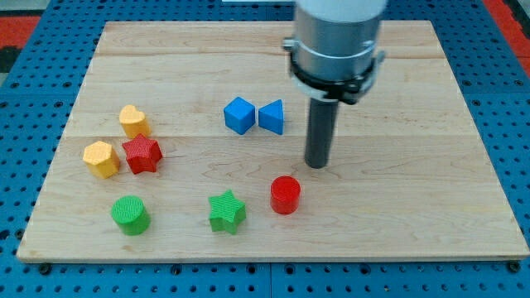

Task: Move the red circle closer to the blue cube

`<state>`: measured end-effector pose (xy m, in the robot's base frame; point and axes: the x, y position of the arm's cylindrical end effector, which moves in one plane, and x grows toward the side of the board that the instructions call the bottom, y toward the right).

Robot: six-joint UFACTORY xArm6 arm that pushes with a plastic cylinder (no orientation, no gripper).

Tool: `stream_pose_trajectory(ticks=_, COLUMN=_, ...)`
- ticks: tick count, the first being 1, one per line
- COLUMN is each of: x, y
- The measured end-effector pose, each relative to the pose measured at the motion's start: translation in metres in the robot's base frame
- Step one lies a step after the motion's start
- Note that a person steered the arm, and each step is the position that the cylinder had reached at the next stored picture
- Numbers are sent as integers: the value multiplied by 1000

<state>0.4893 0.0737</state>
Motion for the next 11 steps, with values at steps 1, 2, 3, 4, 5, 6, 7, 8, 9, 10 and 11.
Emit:
stream_pose_trajectory(ticks=1, x=0, y=0)
stream_pose_trajectory(ticks=2, x=3, y=4)
stream_pose_trajectory(ticks=3, x=48, y=33)
stream_pose_trajectory(ticks=4, x=77, y=21)
stream_pose_trajectory(ticks=5, x=77, y=-41)
stream_pose_trajectory(ticks=6, x=55, y=-98)
stream_pose_trajectory(ticks=7, x=16, y=-112)
stream_pose_trajectory(ticks=8, x=30, y=-111)
stream_pose_trajectory(ticks=9, x=52, y=-75)
stream_pose_trajectory(ticks=10, x=30, y=-43)
stream_pose_trajectory(ticks=11, x=3, y=-76)
